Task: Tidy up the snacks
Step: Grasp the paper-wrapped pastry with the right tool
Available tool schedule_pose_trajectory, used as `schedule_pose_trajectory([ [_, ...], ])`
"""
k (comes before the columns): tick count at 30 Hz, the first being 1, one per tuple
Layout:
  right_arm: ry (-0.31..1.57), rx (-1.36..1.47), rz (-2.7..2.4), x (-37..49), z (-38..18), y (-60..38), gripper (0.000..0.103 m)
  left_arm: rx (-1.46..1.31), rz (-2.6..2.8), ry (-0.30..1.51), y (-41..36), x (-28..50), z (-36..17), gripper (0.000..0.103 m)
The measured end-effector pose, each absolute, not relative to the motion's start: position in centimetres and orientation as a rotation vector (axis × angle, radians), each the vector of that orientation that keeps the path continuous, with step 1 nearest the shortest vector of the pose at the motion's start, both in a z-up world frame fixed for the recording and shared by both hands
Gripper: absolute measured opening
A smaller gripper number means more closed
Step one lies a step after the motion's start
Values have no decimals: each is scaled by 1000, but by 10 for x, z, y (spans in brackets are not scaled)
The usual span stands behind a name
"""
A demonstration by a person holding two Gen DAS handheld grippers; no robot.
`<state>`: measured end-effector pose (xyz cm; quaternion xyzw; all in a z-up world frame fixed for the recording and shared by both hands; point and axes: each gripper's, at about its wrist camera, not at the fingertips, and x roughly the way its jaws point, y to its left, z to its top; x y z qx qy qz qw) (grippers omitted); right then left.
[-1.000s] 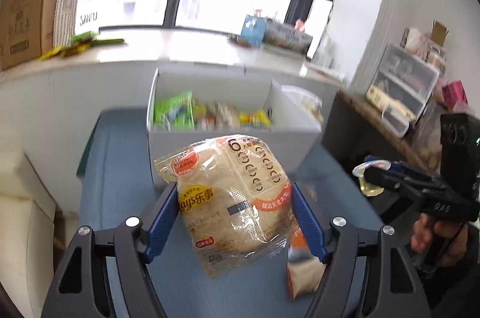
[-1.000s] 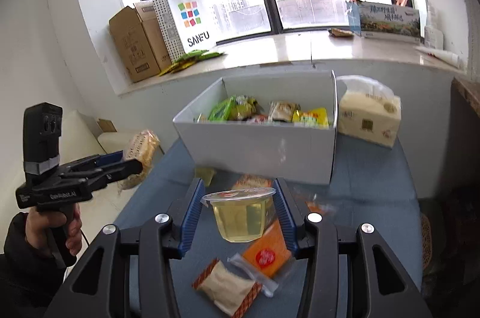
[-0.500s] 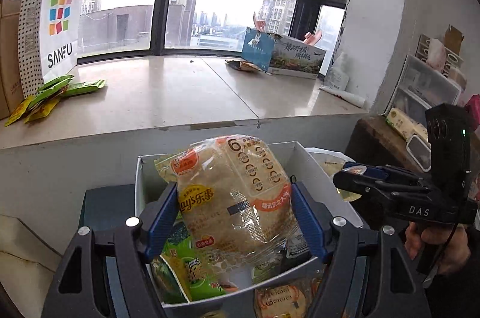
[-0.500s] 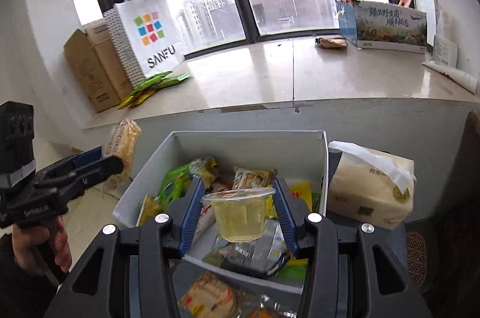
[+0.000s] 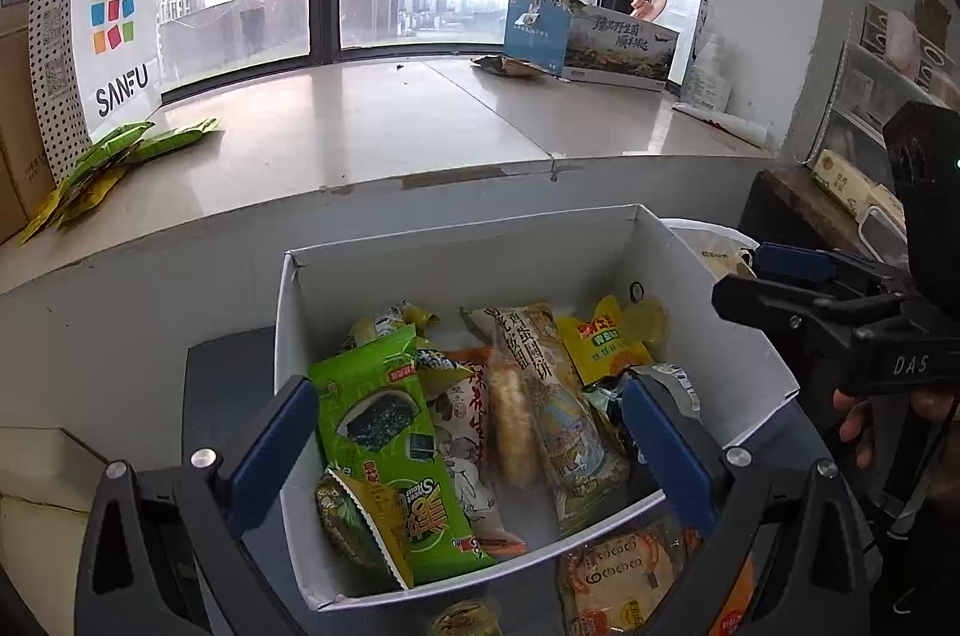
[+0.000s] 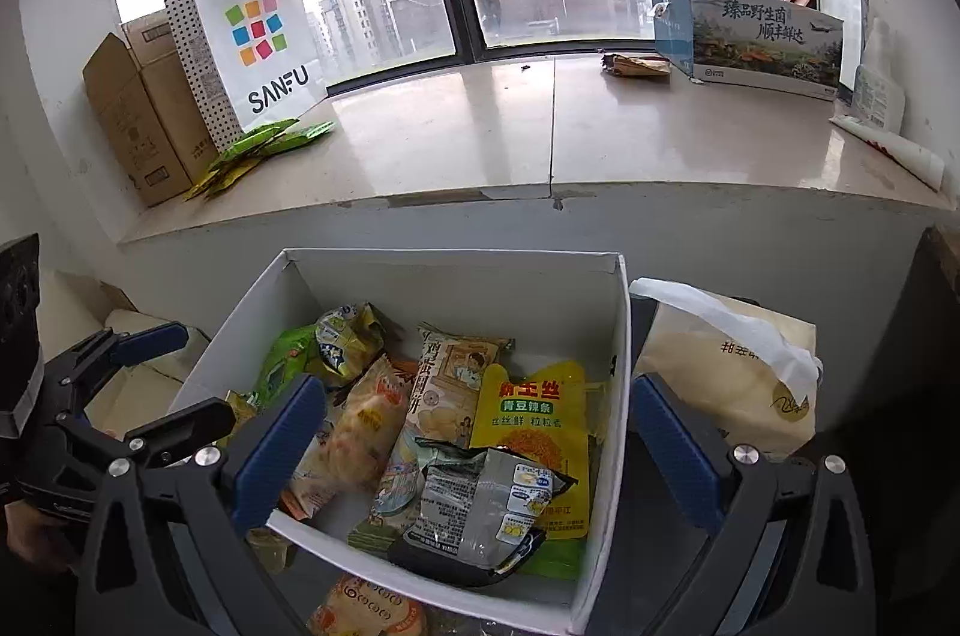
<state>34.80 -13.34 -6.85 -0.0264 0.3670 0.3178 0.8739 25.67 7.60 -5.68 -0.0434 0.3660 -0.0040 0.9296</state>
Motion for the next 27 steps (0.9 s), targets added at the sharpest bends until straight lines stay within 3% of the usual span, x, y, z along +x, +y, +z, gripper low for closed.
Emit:
schedule_pose_trajectory([
  [14,674,-127,787,233,-67,-159,103,-86,-51,620,48,136,-30,103],
  [27,743,-79,789,132,-114,-232,103,-258,-63,658,30,32,-69,103],
])
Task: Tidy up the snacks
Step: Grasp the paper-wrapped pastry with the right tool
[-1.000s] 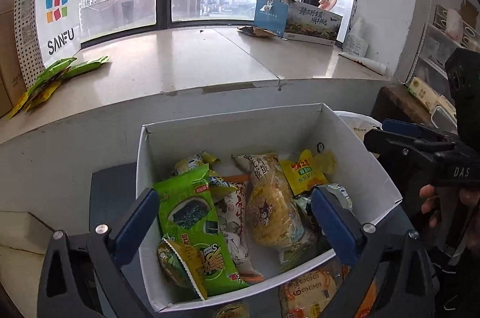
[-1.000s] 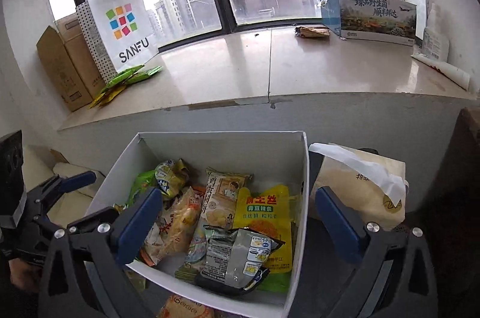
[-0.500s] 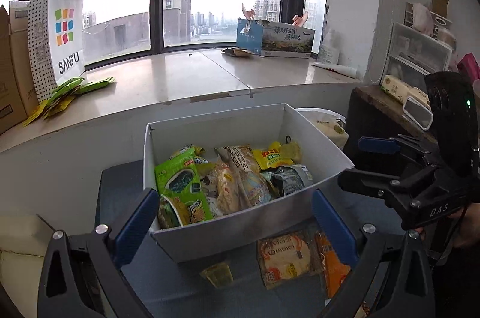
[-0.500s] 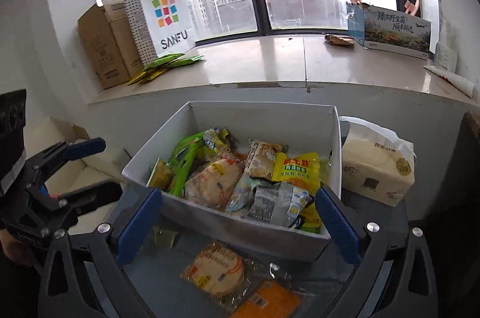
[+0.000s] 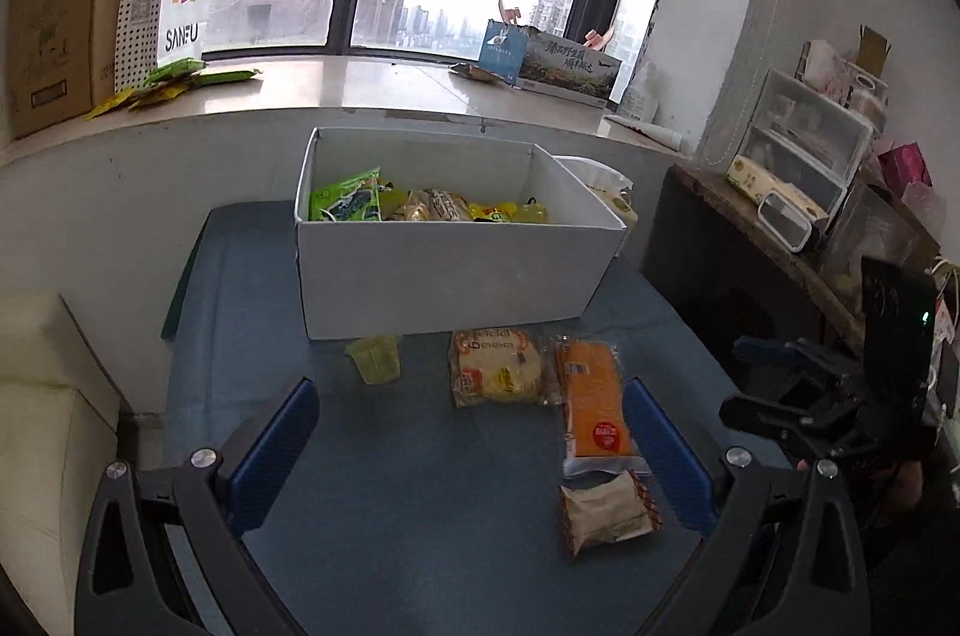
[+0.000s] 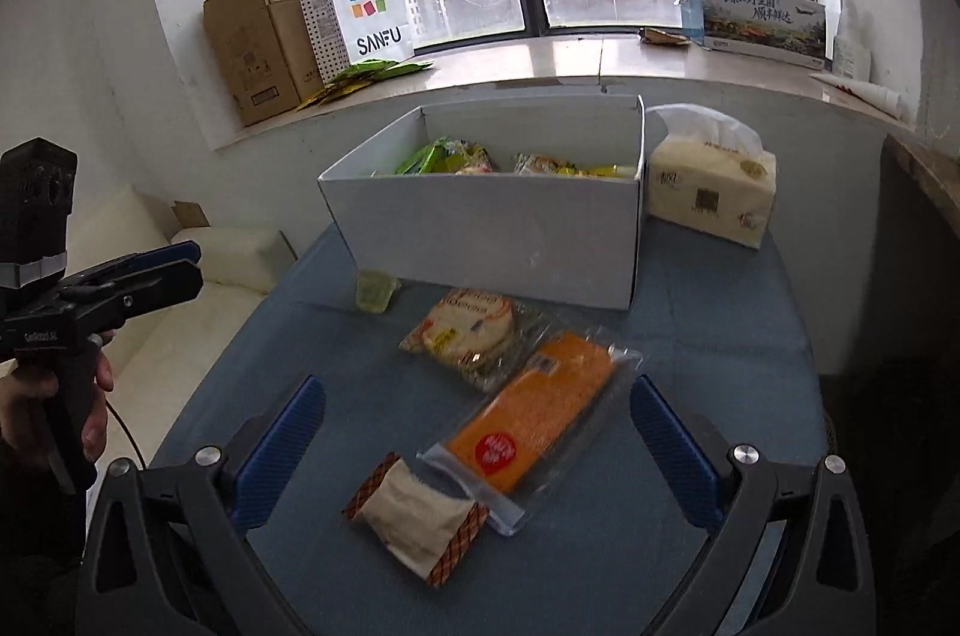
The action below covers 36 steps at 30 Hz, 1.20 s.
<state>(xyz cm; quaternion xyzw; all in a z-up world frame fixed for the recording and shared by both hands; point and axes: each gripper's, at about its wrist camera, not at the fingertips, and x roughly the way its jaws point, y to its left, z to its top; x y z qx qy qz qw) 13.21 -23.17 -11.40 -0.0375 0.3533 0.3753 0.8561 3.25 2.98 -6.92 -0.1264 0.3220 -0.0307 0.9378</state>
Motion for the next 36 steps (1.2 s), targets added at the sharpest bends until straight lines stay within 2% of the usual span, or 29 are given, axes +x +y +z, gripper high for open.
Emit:
schedule_pose_trajectory([
  [9,766,-355,931,93,-157,-207,103,-284,-91,668,19,21,-69,103],
  [19,854,-540,1067,103,-197,-175,103,-321,-110,697,20,21,-76,103],
  [25,840,-602,1142,106,-209,-158,102,-304,-99,712,18,21,-79,103],
  [30,820,-677,1140,105,-219,-150,78,-316,-95,723,21,21,-83,103],
  [31,808,-691,1129,103,-219,-150,67,-324,-99,723,22,22,-84,103],
  [32,801,-681,1120,103,-217,-151,49,-328,-102,722,22,22,-84,103],
  [36,802,-625,1105,105,-215,-158,49,-316,-100,733,20,24,-87,103],
])
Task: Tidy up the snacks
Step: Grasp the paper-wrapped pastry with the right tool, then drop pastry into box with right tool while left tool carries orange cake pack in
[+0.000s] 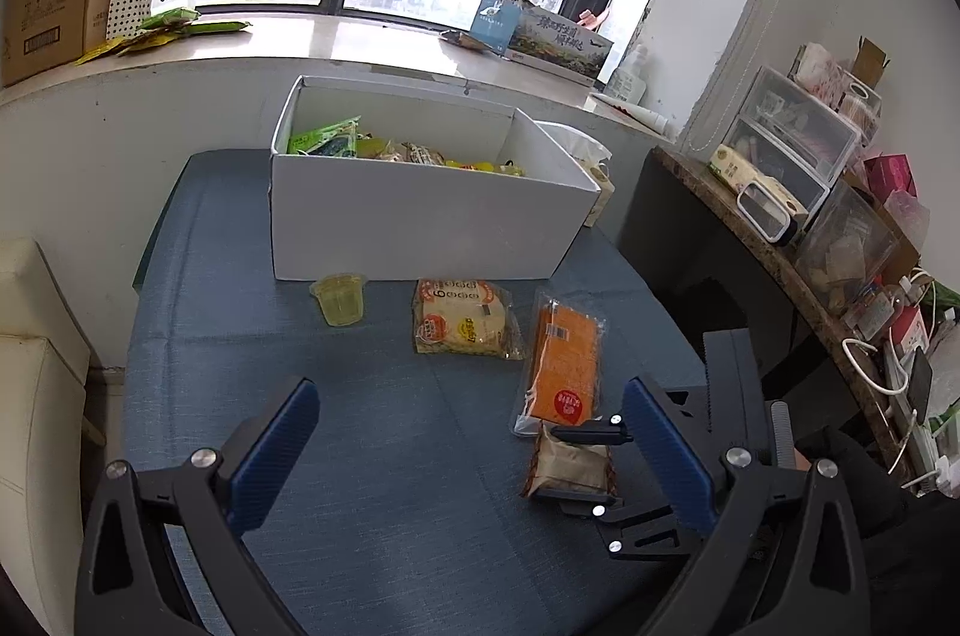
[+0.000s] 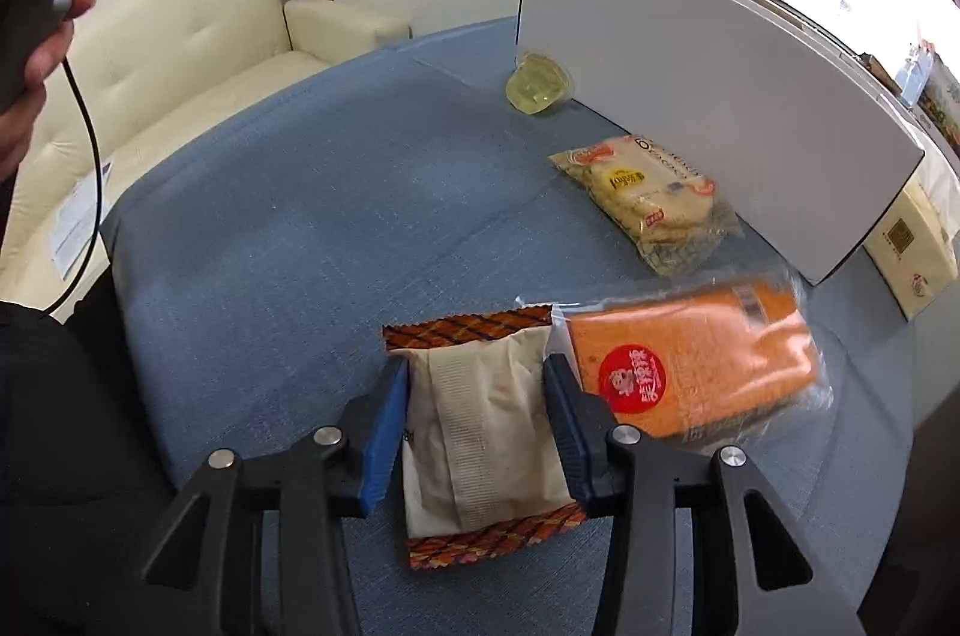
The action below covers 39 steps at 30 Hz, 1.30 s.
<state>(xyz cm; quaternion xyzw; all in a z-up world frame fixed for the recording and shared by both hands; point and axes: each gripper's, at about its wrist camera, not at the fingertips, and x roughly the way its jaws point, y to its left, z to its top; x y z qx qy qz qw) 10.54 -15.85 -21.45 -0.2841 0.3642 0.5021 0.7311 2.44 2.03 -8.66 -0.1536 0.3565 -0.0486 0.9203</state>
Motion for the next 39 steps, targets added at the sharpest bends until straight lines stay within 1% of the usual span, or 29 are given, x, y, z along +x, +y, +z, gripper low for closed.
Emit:
schedule_pose_trajectory([
  [3,833,-523,1127,111,-207,-169,49,-310,-103,735,20,25,-87,103],
  [7,847,-274,1200,119,-180,-195,49,-291,-115,742,17,31,-89,103],
  [10,822,-152,1180,122,-161,-222,49,-272,-148,758,11,40,-93,103],
  [13,784,-128,1078,122,-146,-254,49,-225,-199,796,-7,57,-103,103],
  [18,753,-76,891,132,-129,-307,49,-68,-280,886,-62,94,-129,103],
  [25,695,-6,792,145,-112,-350,49,93,-309,1017,-129,142,-173,103],
  [30,684,8,791,148,-111,-357,49,75,-261,1092,-134,158,-198,103],
  [34,690,14,801,146,-114,-356,49,21,-240,1095,-121,163,-199,102],
  [35,692,13,803,146,-115,-355,49,14,-234,1091,-117,162,-198,101],
  [36,696,14,807,146,-117,-352,49,26,-228,1081,-115,161,-197,94],
  [37,698,12,809,145,-118,-350,49,54,-221,1070,-114,159,-195,78],
  [39,701,7,817,145,-119,-345,49,45,-252,1051,-109,154,-190,59],
])
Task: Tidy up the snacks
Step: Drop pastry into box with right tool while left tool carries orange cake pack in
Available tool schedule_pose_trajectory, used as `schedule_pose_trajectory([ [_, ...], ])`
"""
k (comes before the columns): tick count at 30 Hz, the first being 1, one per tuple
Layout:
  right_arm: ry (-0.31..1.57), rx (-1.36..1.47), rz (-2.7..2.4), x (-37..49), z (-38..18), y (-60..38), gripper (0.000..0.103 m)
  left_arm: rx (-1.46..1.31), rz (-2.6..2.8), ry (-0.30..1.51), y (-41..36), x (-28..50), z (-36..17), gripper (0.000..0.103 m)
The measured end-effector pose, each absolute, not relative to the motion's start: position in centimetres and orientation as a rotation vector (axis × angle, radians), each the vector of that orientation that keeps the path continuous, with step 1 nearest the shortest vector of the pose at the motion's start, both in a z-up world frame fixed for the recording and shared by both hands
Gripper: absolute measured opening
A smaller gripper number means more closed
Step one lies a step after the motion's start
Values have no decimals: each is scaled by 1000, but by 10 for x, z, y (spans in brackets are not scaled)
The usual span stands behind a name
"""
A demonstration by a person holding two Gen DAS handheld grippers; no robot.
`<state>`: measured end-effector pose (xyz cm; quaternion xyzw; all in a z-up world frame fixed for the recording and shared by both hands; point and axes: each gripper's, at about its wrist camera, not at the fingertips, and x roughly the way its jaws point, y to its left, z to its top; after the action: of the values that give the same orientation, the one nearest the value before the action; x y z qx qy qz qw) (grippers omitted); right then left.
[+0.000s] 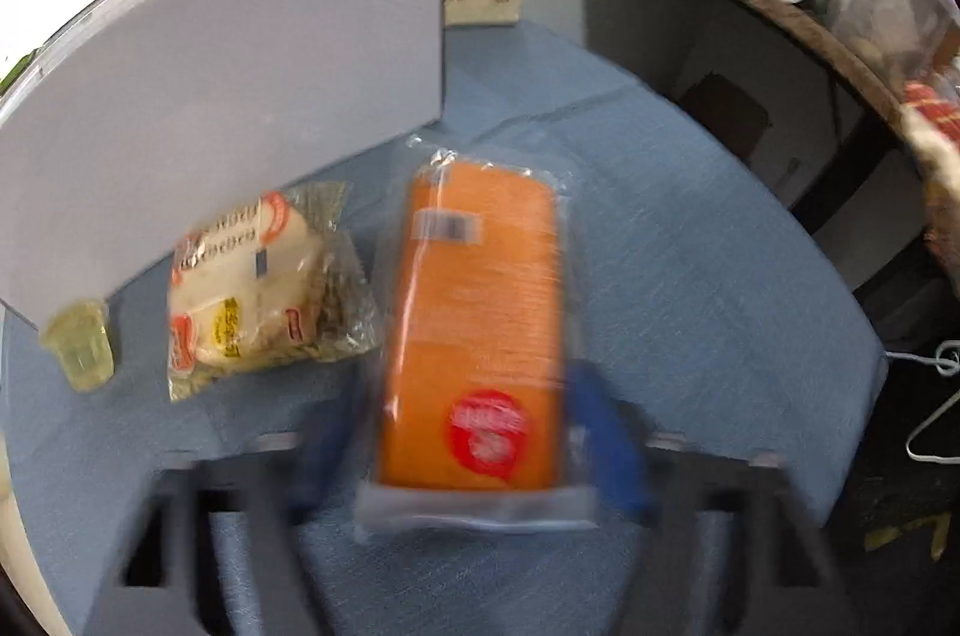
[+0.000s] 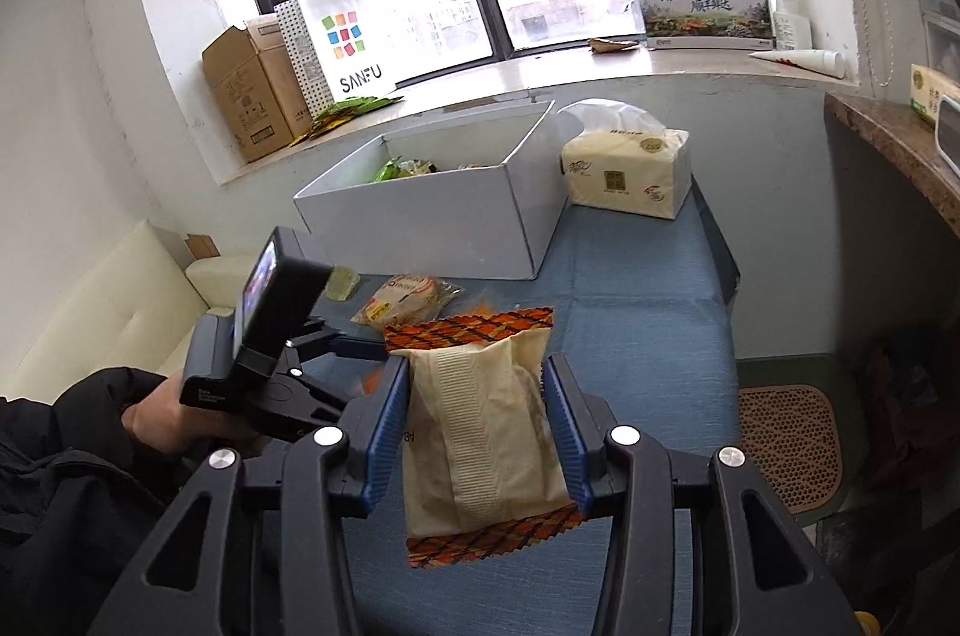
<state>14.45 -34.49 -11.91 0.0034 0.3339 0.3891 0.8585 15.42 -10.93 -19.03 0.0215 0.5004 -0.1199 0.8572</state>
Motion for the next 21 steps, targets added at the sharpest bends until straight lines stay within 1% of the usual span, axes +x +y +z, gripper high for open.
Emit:
schedule_pose_trajectory([
  [4,705,-10,827,142,-121,-336,49,4,-291,1017,-98,136,-183,50],
  [8,703,-12,832,141,-120,-333,49,-6,-316,937,-91,102,-160,49],
  [11,692,16,839,142,-119,-331,49,-78,-306,859,-80,74,-132,49],
  [13,679,21,844,144,-116,-325,49,-136,-293,795,-60,63,-109,49],
  [16,645,22,861,151,-103,-307,49,-231,-248,710,-21,66,-79,49],
  [21,552,-23,895,180,-67,-251,49,-340,-157,602,41,96,-38,49],
])
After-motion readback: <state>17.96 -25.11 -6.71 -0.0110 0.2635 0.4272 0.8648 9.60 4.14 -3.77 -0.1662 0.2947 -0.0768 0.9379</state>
